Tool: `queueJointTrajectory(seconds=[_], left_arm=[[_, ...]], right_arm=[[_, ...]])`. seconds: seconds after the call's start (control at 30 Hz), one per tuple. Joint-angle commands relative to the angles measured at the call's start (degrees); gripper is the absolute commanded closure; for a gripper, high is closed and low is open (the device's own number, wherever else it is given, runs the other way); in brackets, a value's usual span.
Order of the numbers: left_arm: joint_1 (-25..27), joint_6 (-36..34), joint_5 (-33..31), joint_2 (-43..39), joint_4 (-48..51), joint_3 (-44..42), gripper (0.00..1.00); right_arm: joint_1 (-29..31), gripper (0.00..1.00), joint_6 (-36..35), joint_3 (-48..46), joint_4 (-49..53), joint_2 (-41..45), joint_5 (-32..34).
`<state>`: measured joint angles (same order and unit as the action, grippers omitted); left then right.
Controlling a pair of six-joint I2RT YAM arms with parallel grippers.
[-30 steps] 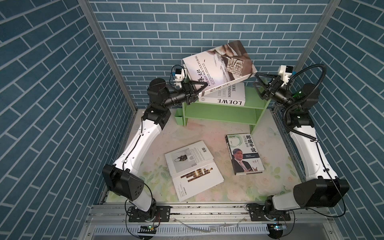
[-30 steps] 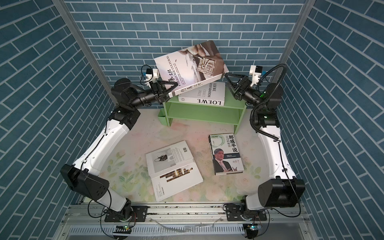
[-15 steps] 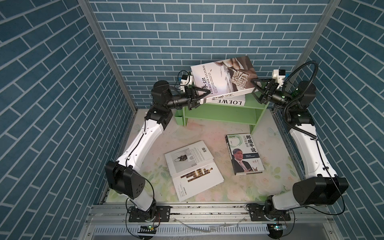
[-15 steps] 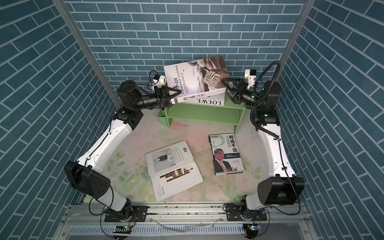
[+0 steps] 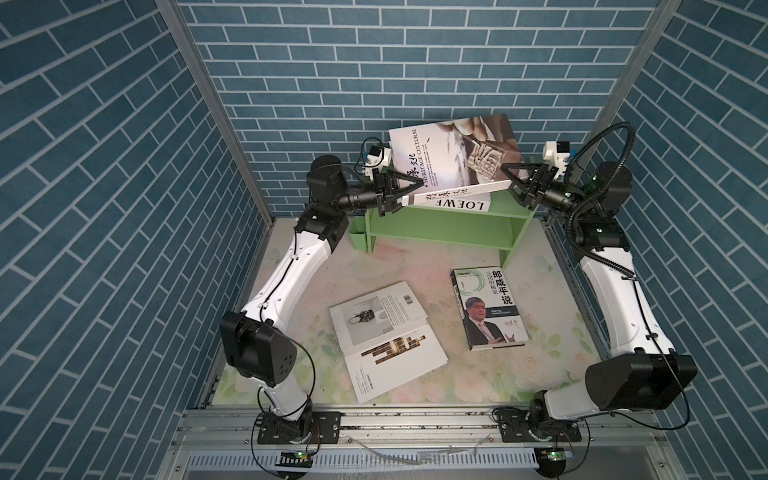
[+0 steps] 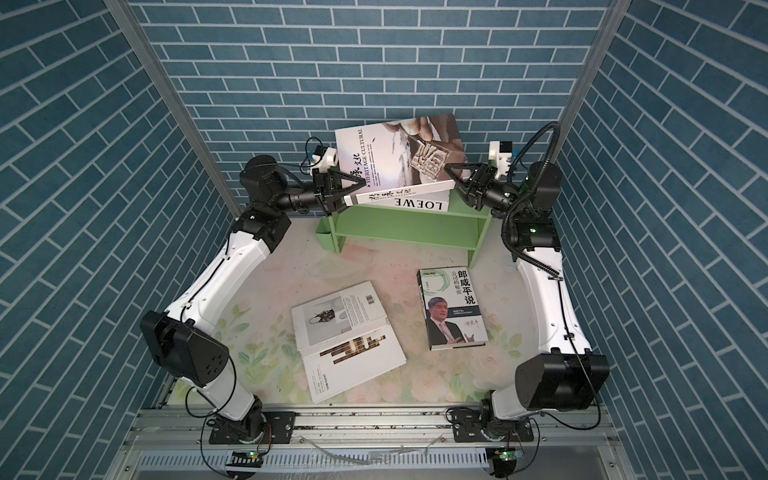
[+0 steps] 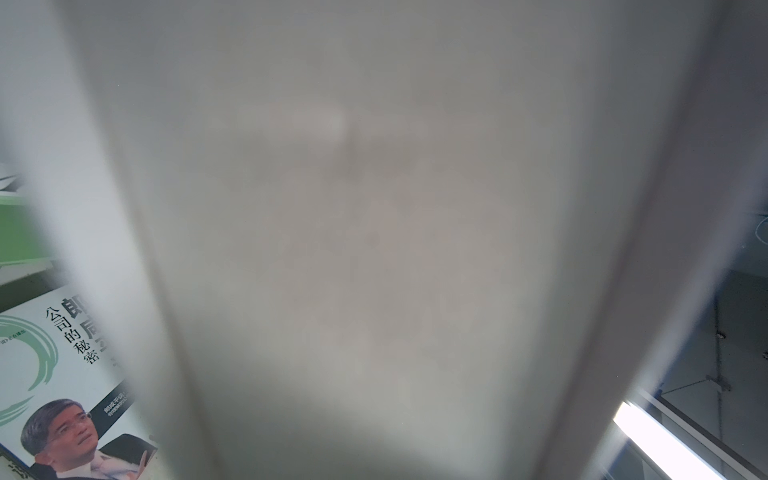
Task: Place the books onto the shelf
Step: 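Lower the book with both grippers onto the LOEWE book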
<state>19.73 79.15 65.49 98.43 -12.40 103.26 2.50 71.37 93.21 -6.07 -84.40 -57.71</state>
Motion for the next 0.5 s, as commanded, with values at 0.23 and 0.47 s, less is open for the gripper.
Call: queueJointTrajectory(seconds=[0.23,0.47], left_arm=[[-1.9,-0.1,-0.9,4.3,-5.2,9.0,0.37],[-8.1,-10.6,-12.2,-0.3,3.4,4.9,0.23]], right_arm=[[-1.3,0.66,6.7,-6.1,-13.7,1.2,3.0],[-1.7,0.68,6.9,-9.6,-15.0,4.0,14.4]])
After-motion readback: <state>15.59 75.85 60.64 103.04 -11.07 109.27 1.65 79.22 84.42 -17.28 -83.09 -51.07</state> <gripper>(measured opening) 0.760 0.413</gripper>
